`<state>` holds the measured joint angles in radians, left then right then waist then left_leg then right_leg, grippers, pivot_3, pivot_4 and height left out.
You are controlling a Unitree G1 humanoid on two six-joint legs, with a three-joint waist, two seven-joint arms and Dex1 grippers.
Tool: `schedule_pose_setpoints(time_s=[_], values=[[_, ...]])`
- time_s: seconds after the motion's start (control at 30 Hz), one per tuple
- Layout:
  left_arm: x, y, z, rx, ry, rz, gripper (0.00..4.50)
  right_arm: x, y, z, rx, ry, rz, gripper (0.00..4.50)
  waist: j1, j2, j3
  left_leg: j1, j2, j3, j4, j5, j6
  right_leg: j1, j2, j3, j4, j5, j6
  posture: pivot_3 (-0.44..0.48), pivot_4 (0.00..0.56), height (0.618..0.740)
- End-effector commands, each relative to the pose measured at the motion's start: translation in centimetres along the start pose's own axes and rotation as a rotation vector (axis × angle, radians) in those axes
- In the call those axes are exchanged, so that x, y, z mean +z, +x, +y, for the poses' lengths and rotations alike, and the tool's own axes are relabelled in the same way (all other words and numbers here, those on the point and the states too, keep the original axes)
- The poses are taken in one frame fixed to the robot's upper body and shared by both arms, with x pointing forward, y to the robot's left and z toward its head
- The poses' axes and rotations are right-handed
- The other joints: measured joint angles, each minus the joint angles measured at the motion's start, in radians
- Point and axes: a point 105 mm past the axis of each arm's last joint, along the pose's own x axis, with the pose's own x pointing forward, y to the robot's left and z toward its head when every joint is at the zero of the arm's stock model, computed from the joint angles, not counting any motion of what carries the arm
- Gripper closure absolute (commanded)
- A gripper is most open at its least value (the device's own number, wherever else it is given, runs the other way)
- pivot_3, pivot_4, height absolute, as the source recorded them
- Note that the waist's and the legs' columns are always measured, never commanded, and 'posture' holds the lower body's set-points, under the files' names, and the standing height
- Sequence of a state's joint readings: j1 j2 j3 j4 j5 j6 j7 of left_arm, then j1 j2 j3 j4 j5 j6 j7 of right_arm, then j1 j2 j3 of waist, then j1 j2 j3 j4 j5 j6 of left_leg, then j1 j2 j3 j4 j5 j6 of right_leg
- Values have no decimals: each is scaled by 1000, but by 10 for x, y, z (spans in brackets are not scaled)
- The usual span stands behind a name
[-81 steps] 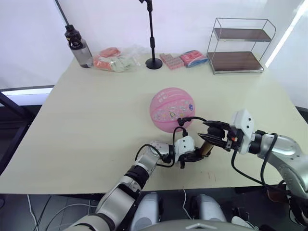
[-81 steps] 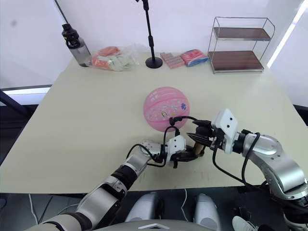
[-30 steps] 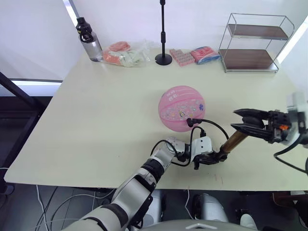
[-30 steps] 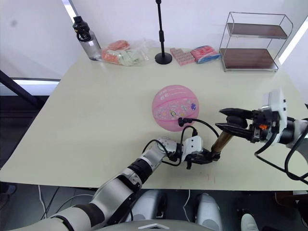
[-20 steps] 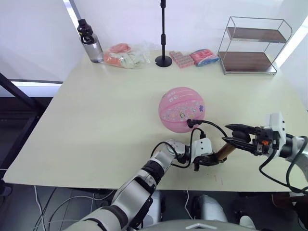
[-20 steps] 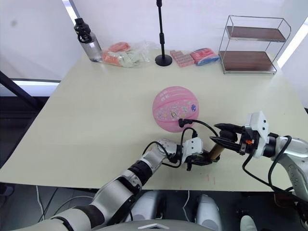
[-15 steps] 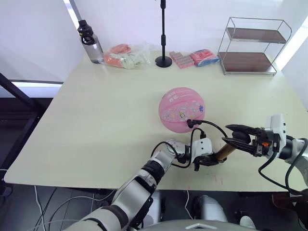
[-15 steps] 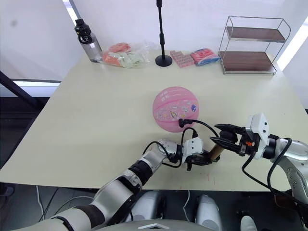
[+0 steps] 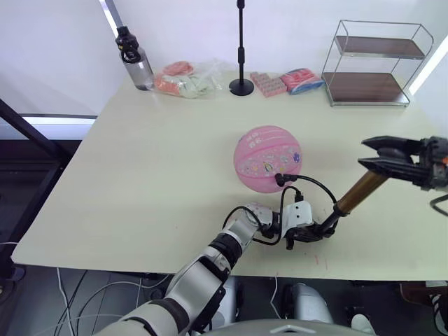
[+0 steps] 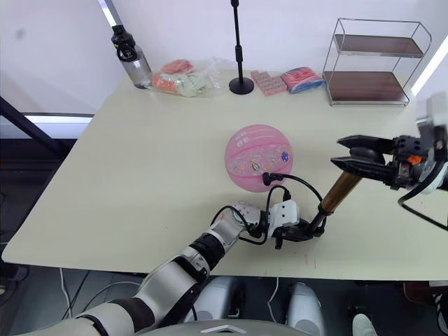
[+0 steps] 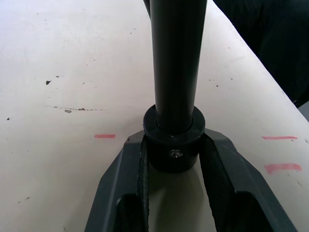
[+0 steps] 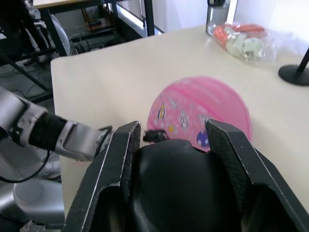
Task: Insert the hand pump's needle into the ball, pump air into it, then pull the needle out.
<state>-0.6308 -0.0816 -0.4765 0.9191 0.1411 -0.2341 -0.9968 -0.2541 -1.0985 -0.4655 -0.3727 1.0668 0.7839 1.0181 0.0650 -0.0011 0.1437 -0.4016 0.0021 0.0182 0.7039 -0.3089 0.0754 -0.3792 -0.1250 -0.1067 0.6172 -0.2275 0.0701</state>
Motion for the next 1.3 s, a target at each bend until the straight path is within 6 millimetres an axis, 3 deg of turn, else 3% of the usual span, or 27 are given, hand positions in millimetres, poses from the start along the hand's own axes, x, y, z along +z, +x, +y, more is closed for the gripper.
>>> schedule_pose_setpoints(time_s=[0.03, 0.13, 0.23, 0.3, 0.4, 0.47, 0.53, 0.63, 0.77, 0.9, 1.13, 1.3], values=[[-38, 1, -19, -47, -86, 128, 3428, 46, -13, 1, -19, -89, -95, 2867, 1, 0, 0, 0, 0, 0, 0, 0, 1, 0, 0, 0, 0, 0, 0, 0, 150, 740], [-38, 2, -20, -47, -86, 126, 3428, 63, -17, 2, -12, -96, -124, 2867, -3, 1, 3, -3, 0, 0, 0, 0, 1, -3, 0, 0, 0, 0, 0, 0, 150, 740], [-38, 2, -20, -47, -85, 126, 3428, 71, -18, 2, -9, -82, -146, 2867, -3, 2, 4, -15, 0, 2, 3, 3, -5, -17, 0, 2, 5, 1, 0, 0, 150, 740], [-38, 2, -19, -46, -84, 126, 3428, 69, -16, 3, 4, -50, -137, 2867, -3, 4, 5, -15, 0, 2, 3, 4, -7, -17, 1, 1, 6, 0, 0, 0, 150, 740], [-38, 3, -20, -47, -84, 127, 3428, 45, -10, 4, 9, -21, -62, 2867, -2, 5, 5, -15, 0, 3, 2, 4, -7, -17, 2, 1, 5, 0, 0, 0, 150, 740], [-38, 3, -20, -48, -84, 126, 3428, 14, -2, 2, -1, 13, -5, 2867, -1, 4, 5, -15, -1, 3, 3, 4, -6, -16, 2, 2, 4, 0, 0, 0, 150, 740], [-38, 3, -21, -49, -84, 126, 3428, -8, 2, 3, -6, 32, 28, 2867, -1, -5, 0, -14, -1, 3, 3, 4, -6, -15, 2, 2, 4, 0, 0, 0, 150, 740], [-39, 1, -21, -49, -85, 127, 3428, -43, 11, 6, -8, 47, 77, 2867, -8, -8, -2, -11, 1, 3, 3, 2, -3, -13, 5, 3, 6, 0, 0, 0, 150, 740], [-40, 0, -21, -49, -84, 130, 3428, -71, 19, 8, -14, 63, 91, 2867, -22, -12, -6, -6, 2, 1, 2, 1, -2, -10, 6, 4, 8, 0, 0, 0, 150, 740], [-41, -1, -20, -46, -85, 132, 3428, -112, 28, 15, -26, 88, 132, 2867, -26, -15, -8, 6, 3, 1, 0, 1, -1, 0, 7, 4, 7, -1, -1, 0, 150, 740], [-41, -1, -20, -43, -88, 131, 3428, -152, 33, 31, -14, 104, 165, 2867, -26, -17, -10, 6, 3, 1, 0, 1, -2, 0, 7, 5, 6, -1, -1, 0, 150, 740], [-40, -1, -17, -35, -91, 132, 3428, -134, 31, 21, -63, 74, 114, 2867, -25, -17, -11, 6, 3, 1, 0, 1, -2, 0, 6, 4, 5, -1, -1, 0, 150, 740]])
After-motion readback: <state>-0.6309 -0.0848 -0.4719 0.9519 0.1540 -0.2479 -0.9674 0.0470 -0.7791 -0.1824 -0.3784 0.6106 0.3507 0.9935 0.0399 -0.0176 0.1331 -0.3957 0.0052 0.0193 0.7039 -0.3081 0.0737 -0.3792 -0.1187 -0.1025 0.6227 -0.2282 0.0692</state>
